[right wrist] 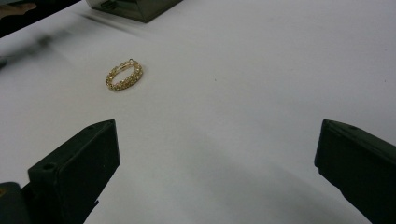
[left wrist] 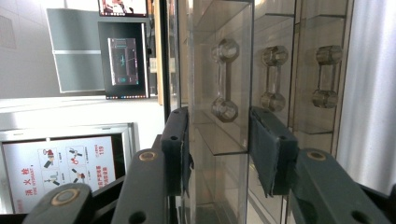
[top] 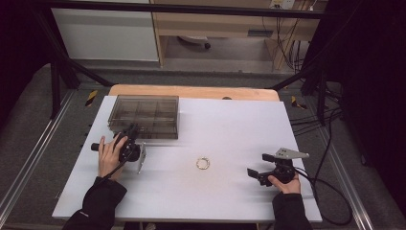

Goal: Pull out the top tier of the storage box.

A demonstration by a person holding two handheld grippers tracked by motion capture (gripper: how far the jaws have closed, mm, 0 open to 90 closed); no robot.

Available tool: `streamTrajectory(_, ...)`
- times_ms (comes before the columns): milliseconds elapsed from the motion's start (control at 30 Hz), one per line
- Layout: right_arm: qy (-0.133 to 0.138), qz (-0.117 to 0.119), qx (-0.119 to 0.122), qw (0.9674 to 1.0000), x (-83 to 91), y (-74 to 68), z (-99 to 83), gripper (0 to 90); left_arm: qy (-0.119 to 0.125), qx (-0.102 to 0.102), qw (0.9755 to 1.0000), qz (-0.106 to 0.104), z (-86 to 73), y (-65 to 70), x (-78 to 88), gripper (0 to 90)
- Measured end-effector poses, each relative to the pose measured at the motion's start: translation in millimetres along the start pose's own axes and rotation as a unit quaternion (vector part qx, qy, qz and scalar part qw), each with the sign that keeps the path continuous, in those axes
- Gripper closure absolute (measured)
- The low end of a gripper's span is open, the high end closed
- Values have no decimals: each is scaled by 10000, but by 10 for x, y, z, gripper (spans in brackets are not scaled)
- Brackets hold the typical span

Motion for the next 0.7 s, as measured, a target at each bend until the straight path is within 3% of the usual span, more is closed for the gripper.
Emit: streamTrajectory(700, -4, -6, -5, 10000, 0, 1, 0, 7, 28, -17, 10000, -48, 15, 8, 79, 602)
Point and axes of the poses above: each handheld gripper's, and its own axes: x roughly backward along the jaws, z roughly out of its top, y roughly to its right, the point moved 2 cm from there along -x, roughly forward along the jaws, and after that the axes turned 10 degrees about y, right-handed, at the moved point
